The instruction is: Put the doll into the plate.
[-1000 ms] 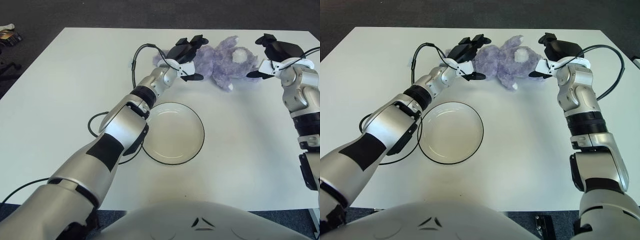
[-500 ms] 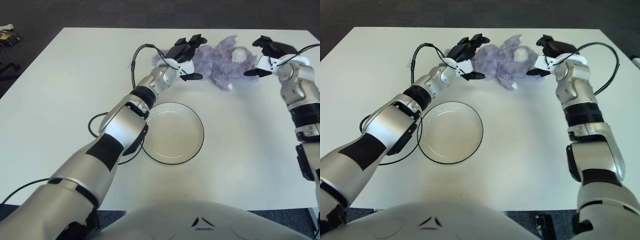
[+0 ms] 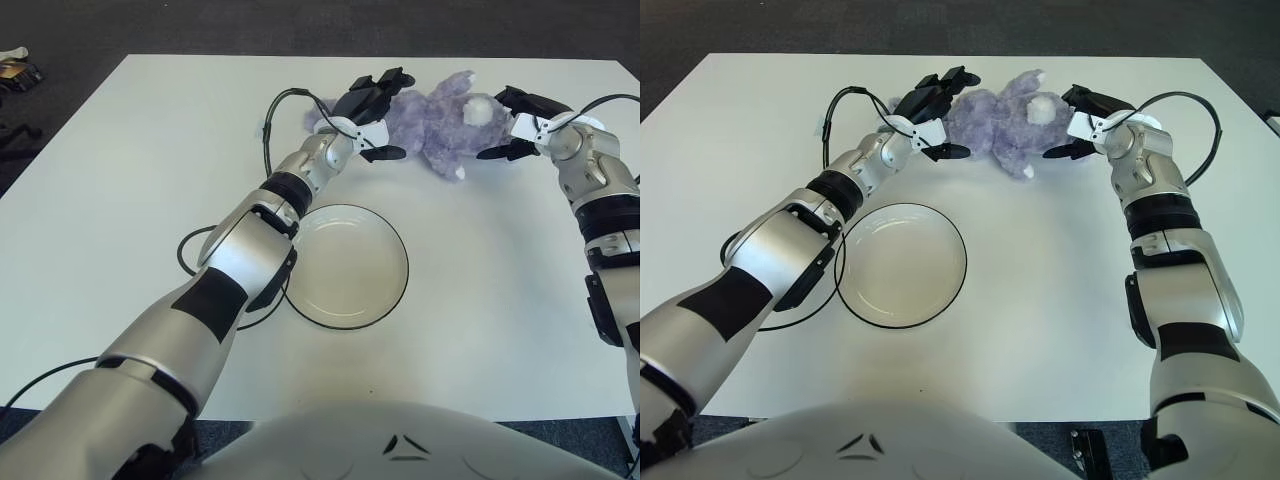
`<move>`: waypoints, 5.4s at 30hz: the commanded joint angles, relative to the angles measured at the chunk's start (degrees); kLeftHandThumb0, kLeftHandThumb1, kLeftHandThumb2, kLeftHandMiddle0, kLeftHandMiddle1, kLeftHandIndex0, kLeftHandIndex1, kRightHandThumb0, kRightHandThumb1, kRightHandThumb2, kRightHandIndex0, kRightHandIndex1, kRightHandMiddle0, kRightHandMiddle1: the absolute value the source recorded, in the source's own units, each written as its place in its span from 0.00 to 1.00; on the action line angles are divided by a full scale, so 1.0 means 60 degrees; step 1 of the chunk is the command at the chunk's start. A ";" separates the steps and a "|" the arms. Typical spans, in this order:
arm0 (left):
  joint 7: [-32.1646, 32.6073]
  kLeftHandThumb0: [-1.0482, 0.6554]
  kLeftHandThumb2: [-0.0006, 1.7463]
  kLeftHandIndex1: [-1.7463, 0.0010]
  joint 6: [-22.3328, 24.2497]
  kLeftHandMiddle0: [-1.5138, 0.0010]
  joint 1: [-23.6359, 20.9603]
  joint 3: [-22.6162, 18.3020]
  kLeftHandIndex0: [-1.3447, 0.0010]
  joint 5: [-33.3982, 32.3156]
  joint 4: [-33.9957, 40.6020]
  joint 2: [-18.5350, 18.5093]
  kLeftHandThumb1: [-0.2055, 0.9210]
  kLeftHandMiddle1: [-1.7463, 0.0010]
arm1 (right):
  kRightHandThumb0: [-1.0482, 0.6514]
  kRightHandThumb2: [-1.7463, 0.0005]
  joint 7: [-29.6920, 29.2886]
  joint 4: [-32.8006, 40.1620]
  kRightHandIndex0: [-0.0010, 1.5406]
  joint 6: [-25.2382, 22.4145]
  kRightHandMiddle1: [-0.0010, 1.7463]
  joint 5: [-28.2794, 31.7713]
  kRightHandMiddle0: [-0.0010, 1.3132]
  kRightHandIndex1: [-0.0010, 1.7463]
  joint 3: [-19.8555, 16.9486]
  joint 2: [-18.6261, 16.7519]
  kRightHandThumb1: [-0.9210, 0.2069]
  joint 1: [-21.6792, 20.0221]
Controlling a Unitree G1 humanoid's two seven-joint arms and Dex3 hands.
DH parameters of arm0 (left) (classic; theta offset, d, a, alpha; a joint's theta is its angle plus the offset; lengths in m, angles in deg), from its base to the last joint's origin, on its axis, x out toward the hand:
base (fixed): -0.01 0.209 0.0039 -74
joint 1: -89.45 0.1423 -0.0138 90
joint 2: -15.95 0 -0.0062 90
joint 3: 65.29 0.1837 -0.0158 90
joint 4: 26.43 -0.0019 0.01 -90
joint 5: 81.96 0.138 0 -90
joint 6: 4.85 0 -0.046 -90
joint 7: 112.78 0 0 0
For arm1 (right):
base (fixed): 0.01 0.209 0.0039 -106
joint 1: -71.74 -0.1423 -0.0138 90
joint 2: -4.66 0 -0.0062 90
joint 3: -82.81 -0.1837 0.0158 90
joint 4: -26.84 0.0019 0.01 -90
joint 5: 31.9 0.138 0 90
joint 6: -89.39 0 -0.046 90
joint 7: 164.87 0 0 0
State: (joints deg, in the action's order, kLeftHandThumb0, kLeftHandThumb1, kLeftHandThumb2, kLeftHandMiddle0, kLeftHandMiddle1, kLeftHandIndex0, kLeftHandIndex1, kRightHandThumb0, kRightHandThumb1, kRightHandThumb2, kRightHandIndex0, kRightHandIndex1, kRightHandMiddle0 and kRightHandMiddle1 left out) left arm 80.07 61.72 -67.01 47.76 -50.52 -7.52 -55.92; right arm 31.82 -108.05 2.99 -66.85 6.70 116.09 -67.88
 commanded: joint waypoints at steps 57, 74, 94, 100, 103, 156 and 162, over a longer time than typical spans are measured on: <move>-0.1222 0.16 0.38 0.66 0.1445 0.94 -0.0287 0.0493 1.00 0.0433 -0.0344 -0.0447 0.59 0.58 | 0.61 0.10 -0.1843 0.0607 0.44 0.2309 1.00 0.0976 0.50 1.00 -0.0240 -0.0138 0.74 0.1485; -0.2030 0.32 0.54 0.70 0.2043 0.76 -0.0868 0.0870 1.00 0.0795 -0.0674 -0.0463 0.36 0.23 | 0.61 0.08 -0.1389 0.2627 0.44 0.2207 1.00 0.1189 0.51 1.00 -0.0597 0.0185 0.76 0.2493; -0.3681 0.36 0.55 0.61 0.1004 0.74 -0.2619 0.1111 1.00 0.1028 -0.0935 -0.0895 0.44 0.24 | 0.61 0.05 -0.0375 0.5239 0.57 0.1118 0.91 0.1498 0.55 1.00 -0.0960 -0.0030 0.85 0.3694; -0.3715 0.35 0.57 0.53 0.0261 0.85 -0.2803 0.1087 1.00 0.0991 -0.0903 -0.1017 0.43 0.44 | 0.61 0.03 -0.0034 0.5889 0.58 0.0755 0.96 0.1651 0.50 1.00 -0.0991 -0.0115 0.85 0.3960; -0.3812 0.34 0.56 0.51 -0.0126 0.88 -0.2857 0.1107 1.00 0.1007 -0.0901 -0.1094 0.42 0.48 | 0.61 0.03 0.0008 0.5989 0.57 0.0664 0.98 0.1645 0.47 1.00 -0.1000 -0.0145 0.83 0.3985; -0.8261 0.74 0.80 0.43 0.0468 0.99 -0.3830 0.1693 1.00 0.1346 -0.1045 -0.1002 0.28 0.56 | 0.61 0.13 0.0513 0.8590 0.55 -0.0732 1.00 0.1466 0.39 0.92 -0.1289 -0.0354 0.72 0.5025; -0.7863 0.75 0.81 0.43 0.0398 1.00 -0.3708 0.1953 1.00 0.1599 -0.1070 -0.0971 0.27 0.62 | 0.62 0.15 0.0589 0.9135 0.57 -0.1007 1.00 0.1399 0.41 0.86 -0.1281 -0.0396 0.73 0.5223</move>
State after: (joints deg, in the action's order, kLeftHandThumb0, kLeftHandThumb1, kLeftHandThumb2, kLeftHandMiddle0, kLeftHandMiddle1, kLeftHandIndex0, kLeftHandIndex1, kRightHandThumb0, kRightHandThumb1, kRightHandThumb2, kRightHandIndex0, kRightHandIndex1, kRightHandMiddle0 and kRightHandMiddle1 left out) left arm 31.25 64.27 -88.59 58.51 -42.25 -13.55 -62.03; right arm 34.44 -55.45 -1.94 -58.11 -0.63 113.87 -37.64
